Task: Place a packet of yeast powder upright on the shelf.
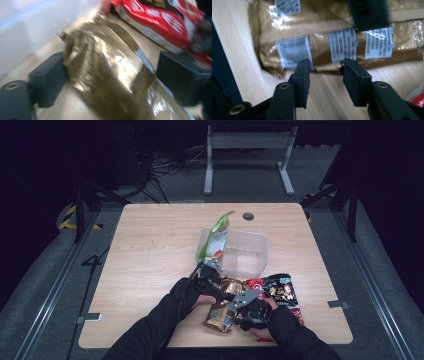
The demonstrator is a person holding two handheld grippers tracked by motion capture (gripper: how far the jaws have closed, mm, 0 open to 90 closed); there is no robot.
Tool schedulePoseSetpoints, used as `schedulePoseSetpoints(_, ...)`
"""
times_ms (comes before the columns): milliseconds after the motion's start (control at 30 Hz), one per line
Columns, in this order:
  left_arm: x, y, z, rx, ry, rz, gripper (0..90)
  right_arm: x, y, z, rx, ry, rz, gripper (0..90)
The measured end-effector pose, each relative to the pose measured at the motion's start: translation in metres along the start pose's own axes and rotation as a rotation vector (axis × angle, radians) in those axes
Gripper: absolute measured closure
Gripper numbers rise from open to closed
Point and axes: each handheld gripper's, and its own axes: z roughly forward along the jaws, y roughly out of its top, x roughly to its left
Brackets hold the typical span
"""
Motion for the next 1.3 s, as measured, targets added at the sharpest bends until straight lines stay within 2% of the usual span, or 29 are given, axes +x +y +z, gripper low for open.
schedulePoseSetpoints(67,0.000,0.000,0.000,0.001,0.000,0.002,12.4,0.000,0.000,0.000,0.001,0.004,-0.002,58.3)
schedulePoseSetpoints(100,-0.002,0.001,0.000,0.013,0.036,0.026,12.4,-0.001,0.000,0.000,0.002,0.004,0.000,58.1)
schedulePoseSetpoints(133,-0.002,0.002,0.000,0.018,0.028,0.023,27.0,-0.002,0.000,-0.001,0.014,-0.007,0.001,53.9)
schedulePoseSetpoints(200,-0.001,0.002,-0.001,0.014,0.015,0.009,29.2,-0.003,0.000,-0.001,0.017,-0.004,0.006,53.8)
schedulePoseSetpoints(233,0.002,0.002,-0.002,0.000,-0.009,-0.009,40.6,-0.005,-0.001,-0.001,0.010,-0.004,0.024,54.3)
schedulePoseSetpoints(300,0.002,0.001,-0.003,0.001,-0.010,-0.012,42.9,-0.005,-0.001,-0.001,0.011,-0.006,0.023,54.4)
schedulePoseSetpoints(333,0.003,0.002,-0.005,-0.015,-0.009,-0.008,46.5,-0.004,-0.001,-0.001,0.012,-0.007,0.017,55.0)
schedulePoseSetpoints(367,0.003,0.002,-0.009,-0.029,0.002,-0.015,58.9,-0.004,-0.001,-0.001,0.011,-0.007,0.017,55.0)
schedulePoseSetpoints(400,0.004,0.002,-0.010,-0.030,0.002,-0.014,66.2,-0.003,-0.001,-0.001,0.009,-0.009,0.019,55.0)
schedulePoseSetpoints(467,0.006,0.000,-0.011,-0.040,0.012,-0.024,73.3,-0.004,-0.002,-0.001,0.006,-0.006,0.019,54.9)
schedulePoseSetpoints(533,0.007,0.000,-0.012,-0.044,0.020,-0.018,85.5,-0.004,-0.002,-0.001,0.007,-0.005,0.014,54.9)
schedulePoseSetpoints(567,0.007,-0.001,-0.013,-0.045,0.038,-0.009,88.1,-0.004,-0.002,-0.001,0.009,-0.006,0.014,54.8)
schedulePoseSetpoints(667,0.007,-0.002,-0.015,-0.040,0.045,0.004,89.8,-0.004,-0.003,-0.002,0.007,-0.007,0.018,54.8)
schedulePoseSetpoints(767,0.005,-0.004,-0.020,-0.038,0.062,-0.004,89.8,-0.005,-0.003,-0.003,0.010,-0.009,0.017,55.2)
schedulePoseSetpoints(867,0.004,-0.012,-0.029,-0.011,0.089,-0.004,89.6,-0.007,-0.004,-0.003,0.008,-0.015,0.025,55.7)
schedulePoseSetpoints(1033,0.002,-0.028,-0.045,0.013,0.120,-0.013,89.1,-0.007,-0.001,-0.004,-0.005,-0.059,0.023,60.8)
schedulePoseSetpoints(1100,0.002,-0.032,-0.048,0.016,0.118,-0.017,88.9,-0.007,-0.001,-0.005,-0.012,-0.066,0.023,60.8)
schedulePoseSetpoints(1167,0.000,-0.037,-0.053,0.022,0.126,-0.018,88.4,-0.008,0.001,-0.007,-0.043,-0.069,0.044,63.0)
schedulePoseSetpoints(1300,-0.002,-0.046,-0.059,0.038,0.137,-0.020,87.6,-0.010,0.008,-0.011,-0.100,-0.041,0.077,63.5)
